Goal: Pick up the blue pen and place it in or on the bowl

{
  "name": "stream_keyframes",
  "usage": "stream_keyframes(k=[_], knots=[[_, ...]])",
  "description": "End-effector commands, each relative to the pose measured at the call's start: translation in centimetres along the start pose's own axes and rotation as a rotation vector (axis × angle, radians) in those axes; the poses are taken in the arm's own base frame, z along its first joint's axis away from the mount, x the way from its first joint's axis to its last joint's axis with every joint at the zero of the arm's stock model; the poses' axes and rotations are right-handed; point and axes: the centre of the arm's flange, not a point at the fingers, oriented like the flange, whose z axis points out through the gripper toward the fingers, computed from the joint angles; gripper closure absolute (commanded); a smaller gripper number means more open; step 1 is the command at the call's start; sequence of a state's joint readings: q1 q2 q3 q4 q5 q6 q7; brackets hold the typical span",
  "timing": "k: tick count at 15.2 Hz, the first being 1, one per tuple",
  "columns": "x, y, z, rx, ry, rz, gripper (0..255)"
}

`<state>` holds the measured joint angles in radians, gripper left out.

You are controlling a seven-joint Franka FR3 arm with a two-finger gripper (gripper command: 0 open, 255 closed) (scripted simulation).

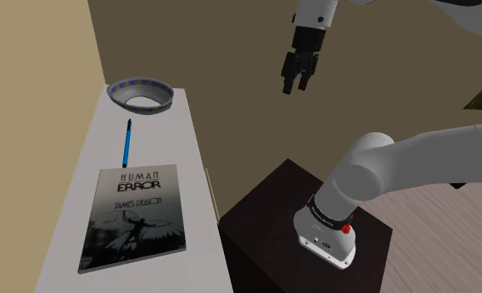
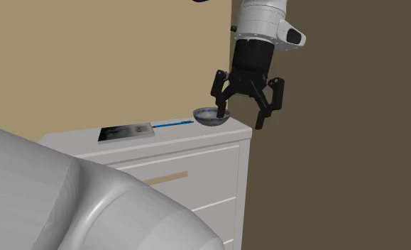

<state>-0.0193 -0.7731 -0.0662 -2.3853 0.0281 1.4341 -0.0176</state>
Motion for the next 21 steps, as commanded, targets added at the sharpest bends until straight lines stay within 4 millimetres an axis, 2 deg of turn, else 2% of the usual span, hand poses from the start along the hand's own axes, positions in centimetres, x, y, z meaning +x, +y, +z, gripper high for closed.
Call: stream_keyframes(k=[1,11,21], knots=[[0.0,0.0,0.0,0.0,0.0,0.0,0],[1.9,-12.9,2.4,-0.01,0.027,0.144,0],[5.8,-25.4,4.9,-0.02,0.054,0.288,0]])
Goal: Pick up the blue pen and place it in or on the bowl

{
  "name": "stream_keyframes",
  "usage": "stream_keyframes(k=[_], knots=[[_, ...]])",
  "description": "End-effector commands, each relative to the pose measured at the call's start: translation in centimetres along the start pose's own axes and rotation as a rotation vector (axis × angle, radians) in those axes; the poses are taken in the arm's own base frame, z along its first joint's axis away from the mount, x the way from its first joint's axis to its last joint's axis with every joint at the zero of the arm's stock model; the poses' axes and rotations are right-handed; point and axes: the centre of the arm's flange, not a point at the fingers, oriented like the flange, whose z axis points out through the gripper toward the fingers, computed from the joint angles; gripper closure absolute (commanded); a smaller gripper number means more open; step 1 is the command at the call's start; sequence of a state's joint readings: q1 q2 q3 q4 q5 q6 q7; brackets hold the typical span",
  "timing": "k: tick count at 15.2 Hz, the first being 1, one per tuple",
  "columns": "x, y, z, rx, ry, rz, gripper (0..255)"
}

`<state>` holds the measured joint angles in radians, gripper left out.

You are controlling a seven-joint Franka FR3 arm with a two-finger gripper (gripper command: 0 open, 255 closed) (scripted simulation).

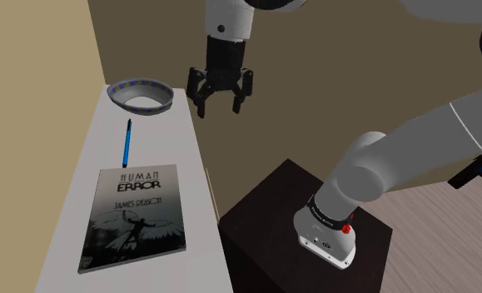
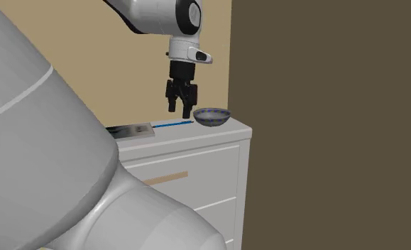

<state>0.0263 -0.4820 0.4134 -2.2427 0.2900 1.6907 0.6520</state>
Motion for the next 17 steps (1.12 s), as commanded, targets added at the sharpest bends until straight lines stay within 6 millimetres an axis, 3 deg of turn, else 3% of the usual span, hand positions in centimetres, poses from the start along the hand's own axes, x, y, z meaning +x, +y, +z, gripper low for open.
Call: stream_keyframes(k=[1,15,17], knots=[[0.1,-2.4,0.7,-0.001,0.005,0.031,0],[3.9,-20.3,4.0,-0.014,0.043,0.233,0],[4.1,-20.7,4.6,-0.015,0.043,0.237,0]])
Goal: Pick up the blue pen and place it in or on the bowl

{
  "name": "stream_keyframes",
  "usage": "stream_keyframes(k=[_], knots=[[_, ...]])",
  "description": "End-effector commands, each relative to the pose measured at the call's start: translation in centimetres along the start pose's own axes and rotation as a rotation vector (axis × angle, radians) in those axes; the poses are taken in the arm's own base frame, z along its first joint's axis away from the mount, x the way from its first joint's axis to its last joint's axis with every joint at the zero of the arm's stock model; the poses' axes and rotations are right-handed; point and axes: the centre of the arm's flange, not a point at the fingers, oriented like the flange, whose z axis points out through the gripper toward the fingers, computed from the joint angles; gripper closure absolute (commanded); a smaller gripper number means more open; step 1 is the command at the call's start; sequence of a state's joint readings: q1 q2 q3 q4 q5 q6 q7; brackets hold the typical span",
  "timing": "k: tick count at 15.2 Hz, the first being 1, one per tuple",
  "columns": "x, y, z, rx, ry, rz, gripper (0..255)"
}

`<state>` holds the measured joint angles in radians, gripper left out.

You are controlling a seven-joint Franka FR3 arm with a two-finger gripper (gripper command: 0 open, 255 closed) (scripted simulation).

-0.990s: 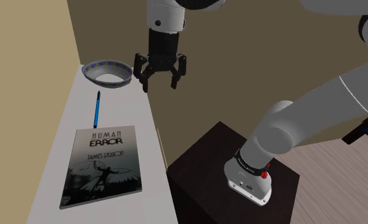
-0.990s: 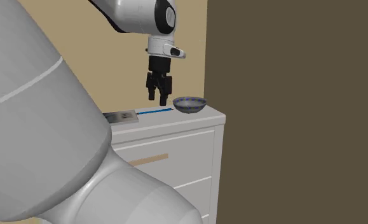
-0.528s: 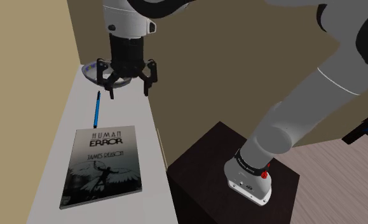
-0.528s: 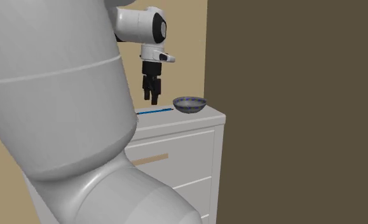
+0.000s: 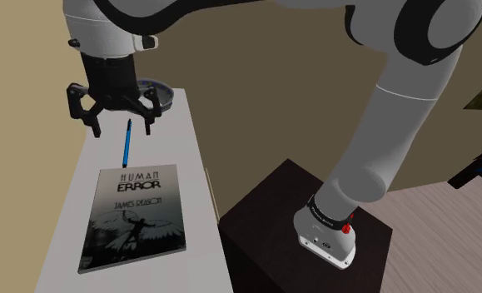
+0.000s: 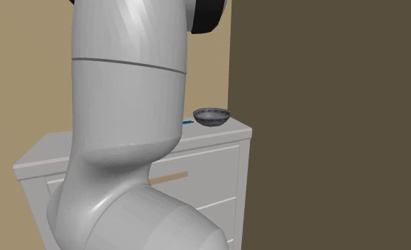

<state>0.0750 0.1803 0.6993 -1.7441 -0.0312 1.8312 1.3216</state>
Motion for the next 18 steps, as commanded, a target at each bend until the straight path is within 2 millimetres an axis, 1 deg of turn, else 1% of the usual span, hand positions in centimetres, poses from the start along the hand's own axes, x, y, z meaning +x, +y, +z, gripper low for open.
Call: stream_keyframes(k=[1,5,6,14,15,18], knots=[[0.1,-0.4,0.8,0.0,0.002,0.007,0],[0.1,-0.4,3.0,0.0,0.002,0.007,0],[0.1,-0.4,3.8,0.0,0.002,0.007,0],[0.1,-0.4,3.8,0.0,0.002,0.007,0],[0.1,-0.4,3.8,0.0,0.002,0.007,255],[0.1,-0.4,3.8,0.0,0.002,0.007,255]])
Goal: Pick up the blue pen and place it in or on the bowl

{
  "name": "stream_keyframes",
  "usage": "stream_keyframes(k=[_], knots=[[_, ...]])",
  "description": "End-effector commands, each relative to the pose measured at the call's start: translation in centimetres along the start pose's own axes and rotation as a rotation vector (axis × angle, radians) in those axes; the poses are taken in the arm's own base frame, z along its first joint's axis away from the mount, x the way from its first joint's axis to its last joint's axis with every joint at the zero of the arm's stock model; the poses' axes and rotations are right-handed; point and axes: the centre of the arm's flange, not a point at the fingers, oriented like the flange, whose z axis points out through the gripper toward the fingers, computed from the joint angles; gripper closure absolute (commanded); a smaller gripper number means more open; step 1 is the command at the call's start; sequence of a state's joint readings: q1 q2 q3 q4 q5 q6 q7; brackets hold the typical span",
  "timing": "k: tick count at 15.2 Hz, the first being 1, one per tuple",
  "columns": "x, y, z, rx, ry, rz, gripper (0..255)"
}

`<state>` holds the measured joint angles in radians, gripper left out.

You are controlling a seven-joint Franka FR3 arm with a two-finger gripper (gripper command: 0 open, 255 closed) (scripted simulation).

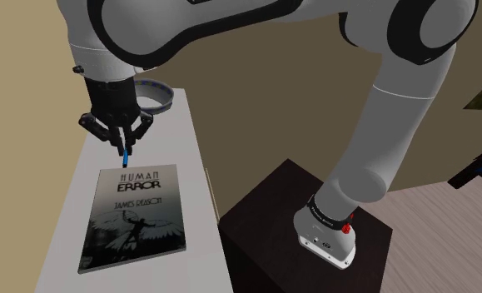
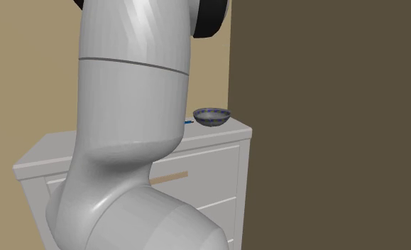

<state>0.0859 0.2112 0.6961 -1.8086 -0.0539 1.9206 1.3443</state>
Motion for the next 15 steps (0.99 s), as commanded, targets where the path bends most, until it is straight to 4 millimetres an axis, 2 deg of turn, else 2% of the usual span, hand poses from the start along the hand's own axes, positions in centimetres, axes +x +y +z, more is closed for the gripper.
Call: stream_keyframes(k=[1,6,15], knots=[[0.0,0.0,0.0,0.0,0.0,0.0,255],[0.0,0.0,0.0,0.0,0.0,0.0,255],[-0.4,0.1,-4.7,0.0,0.0,0.0,255]])
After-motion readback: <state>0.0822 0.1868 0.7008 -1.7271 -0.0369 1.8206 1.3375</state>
